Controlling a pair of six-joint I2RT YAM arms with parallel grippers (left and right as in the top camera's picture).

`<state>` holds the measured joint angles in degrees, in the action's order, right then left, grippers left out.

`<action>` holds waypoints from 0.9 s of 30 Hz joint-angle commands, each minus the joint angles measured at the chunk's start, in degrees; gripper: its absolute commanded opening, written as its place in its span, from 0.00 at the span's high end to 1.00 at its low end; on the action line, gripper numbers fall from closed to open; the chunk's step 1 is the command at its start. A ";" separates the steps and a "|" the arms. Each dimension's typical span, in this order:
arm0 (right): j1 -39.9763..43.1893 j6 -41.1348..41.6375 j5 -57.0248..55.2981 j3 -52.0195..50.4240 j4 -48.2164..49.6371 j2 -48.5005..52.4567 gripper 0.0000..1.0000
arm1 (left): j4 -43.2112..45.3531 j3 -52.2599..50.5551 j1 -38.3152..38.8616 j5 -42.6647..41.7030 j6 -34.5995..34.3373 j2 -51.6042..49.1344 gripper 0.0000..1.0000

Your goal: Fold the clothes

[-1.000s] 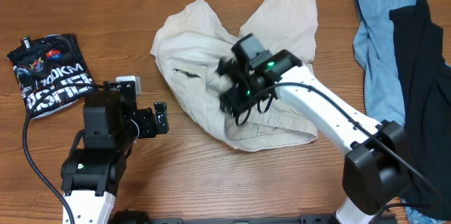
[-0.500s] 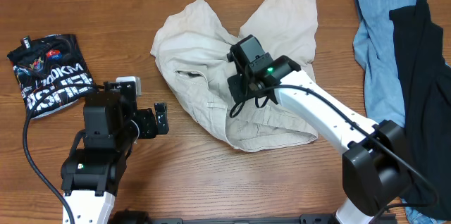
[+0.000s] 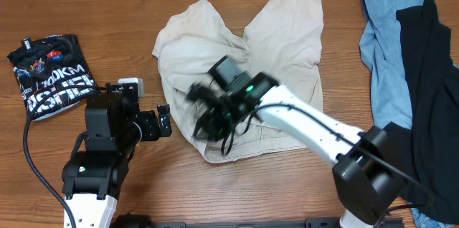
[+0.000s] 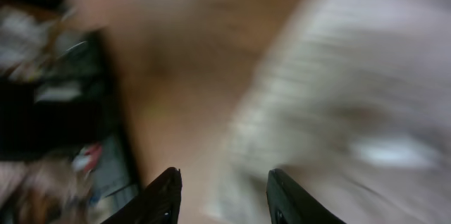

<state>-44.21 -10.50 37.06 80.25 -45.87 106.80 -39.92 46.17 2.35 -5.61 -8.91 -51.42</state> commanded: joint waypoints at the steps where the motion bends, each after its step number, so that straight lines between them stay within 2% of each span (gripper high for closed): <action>1: -0.63 -6.58 8.44 0.17 0.09 0.04 0.56 | -0.35 1.29 -0.46 -0.81 -0.52 0.04 0.00; 5: 2.34 2.73 -8.31 0.66 -2.38 -0.17 0.56 | -0.70 1.29 -0.46 -0.85 -0.52 0.04 0.00; 7: 4.79 4.83 -14.88 1.77 -5.70 -1.16 0.58 | -0.96 1.29 -0.46 -1.22 -0.52 0.04 0.00; 10: 8.31 5.99 -19.17 3.67 -8.37 -4.24 0.60 | -1.36 1.29 -0.37 -2.45 -0.68 0.04 0.00; 14: 14.58 8.33 -23.37 4.74 -7.82 -11.08 0.56 | -2.49 1.29 1.68 -4.31 -1.92 0.04 0.00; 17: 20.44 11.08 -24.33 4.76 -7.85 -15.98 0.52 | -4.26 1.29 5.88 -1.70 -2.08 -0.48 0.00; 18: 22.29 12.13 -24.35 4.76 -8.20 -17.29 0.45 | -5.07 1.29 8.17 0.37 -2.05 -0.98 0.00; 19: 25.35 13.60 -23.56 4.76 -8.87 -19.17 0.32 | -6.01 1.29 11.41 3.30 -2.05 -1.81 0.00; 20: 26.27 13.79 -22.95 4.76 -9.09 -19.65 0.26 | -6.25 1.29 12.50 4.17 -2.05 -2.14 0.00; 21: 28.06 13.77 -21.33 4.76 -9.70 -20.55 0.12 | -6.56 1.29 15.15 5.73 -2.08 -3.08 0.00; 22: 29.99 13.77 -19.69 4.76 -10.71 -21.40 0.05 | -6.49 1.29 17.29 6.27 -2.14 -4.04 0.00; 27: 35.95 13.77 -18.97 4.74 -15.32 -22.69 0.04 | -3.28 1.29 25.44 6.27 -5.14 -10.95 0.00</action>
<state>-9.80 2.17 16.62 84.33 -60.18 84.09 -44.31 46.22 24.62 -1.48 -11.51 -59.00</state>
